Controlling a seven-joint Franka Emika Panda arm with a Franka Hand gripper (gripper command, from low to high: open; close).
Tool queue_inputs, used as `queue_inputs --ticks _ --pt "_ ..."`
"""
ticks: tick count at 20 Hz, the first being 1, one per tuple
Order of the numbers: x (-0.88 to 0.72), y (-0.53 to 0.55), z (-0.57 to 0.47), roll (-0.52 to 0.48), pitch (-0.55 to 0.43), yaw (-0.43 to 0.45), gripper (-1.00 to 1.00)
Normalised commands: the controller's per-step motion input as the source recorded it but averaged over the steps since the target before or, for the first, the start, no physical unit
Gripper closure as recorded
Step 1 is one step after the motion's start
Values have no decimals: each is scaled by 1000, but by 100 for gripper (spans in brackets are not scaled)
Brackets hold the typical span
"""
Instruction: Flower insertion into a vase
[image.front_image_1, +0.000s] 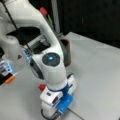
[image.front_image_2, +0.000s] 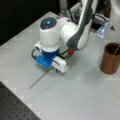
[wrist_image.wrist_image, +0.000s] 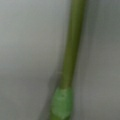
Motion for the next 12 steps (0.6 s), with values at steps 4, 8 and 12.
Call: queue_inputs --ticks 4,8,12 --pt "60 39 -24 -110 17 73 100" --pt "40 46 -28 -116 19 72 100" --pt "2 67 1 -117 29 73 100"
